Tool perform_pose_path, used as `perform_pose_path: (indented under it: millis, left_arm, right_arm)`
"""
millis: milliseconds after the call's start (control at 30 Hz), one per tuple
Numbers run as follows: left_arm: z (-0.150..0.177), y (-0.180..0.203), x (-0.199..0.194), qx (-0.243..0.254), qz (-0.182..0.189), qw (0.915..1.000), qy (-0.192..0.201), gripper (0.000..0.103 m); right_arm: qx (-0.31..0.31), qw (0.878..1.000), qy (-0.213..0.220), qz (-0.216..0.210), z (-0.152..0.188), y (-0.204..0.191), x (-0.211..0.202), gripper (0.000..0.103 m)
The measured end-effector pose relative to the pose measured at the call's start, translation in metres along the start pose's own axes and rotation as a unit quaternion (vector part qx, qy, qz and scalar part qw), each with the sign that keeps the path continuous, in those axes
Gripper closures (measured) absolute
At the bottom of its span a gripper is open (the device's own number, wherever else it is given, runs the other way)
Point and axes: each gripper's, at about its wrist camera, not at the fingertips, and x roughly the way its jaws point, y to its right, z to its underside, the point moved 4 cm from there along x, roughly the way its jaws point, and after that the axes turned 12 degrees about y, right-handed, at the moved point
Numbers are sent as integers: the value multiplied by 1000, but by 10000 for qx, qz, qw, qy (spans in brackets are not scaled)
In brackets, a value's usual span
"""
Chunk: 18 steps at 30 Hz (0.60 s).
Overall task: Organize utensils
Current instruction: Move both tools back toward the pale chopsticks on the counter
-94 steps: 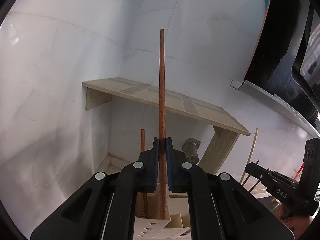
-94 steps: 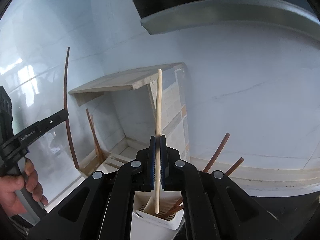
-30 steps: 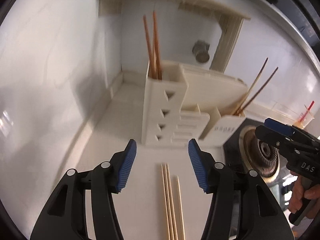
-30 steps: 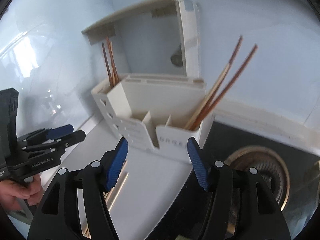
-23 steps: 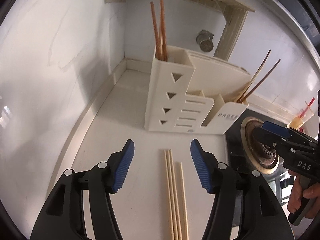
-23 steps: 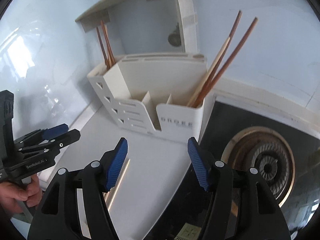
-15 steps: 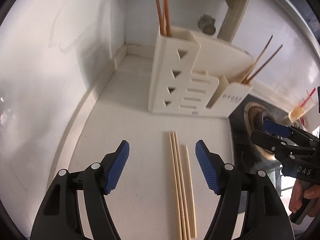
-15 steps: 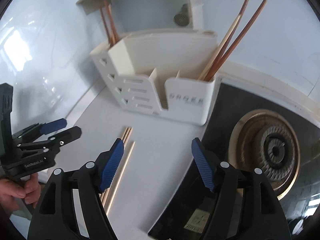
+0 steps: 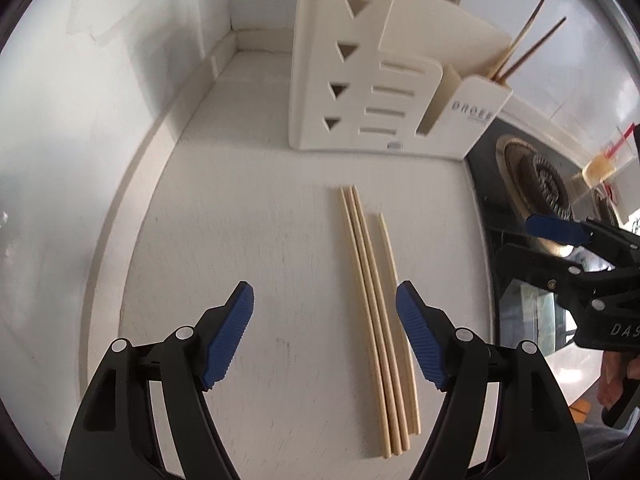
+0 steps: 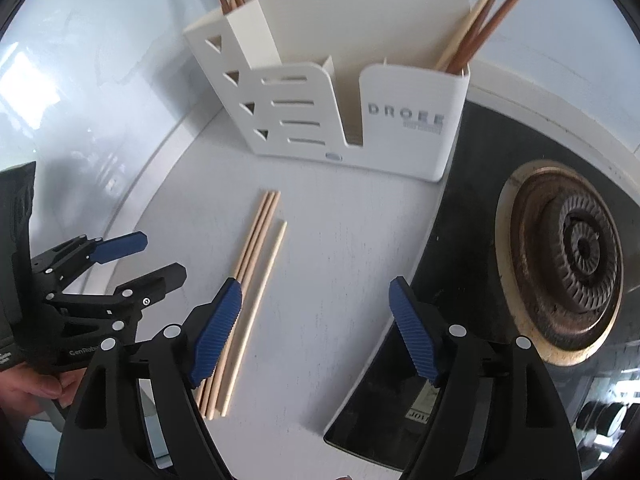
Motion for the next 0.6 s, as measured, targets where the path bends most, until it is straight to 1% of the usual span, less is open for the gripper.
perform_pose_path:
  millis: [167,300,600]
  left_arm:
    - [13,1,13,22,61,9992,-398,30]
    - [20,5,19,106,43,9985,-532,30]
    - [32,5,32,306,-129,9968,-727,28]
  right_arm:
    - [5,9999,-143,74,10,1,3,23]
    - [45,9997,-207,106,16,4,3,23]
    - [100,9996,-249,100,21,9,3,23]
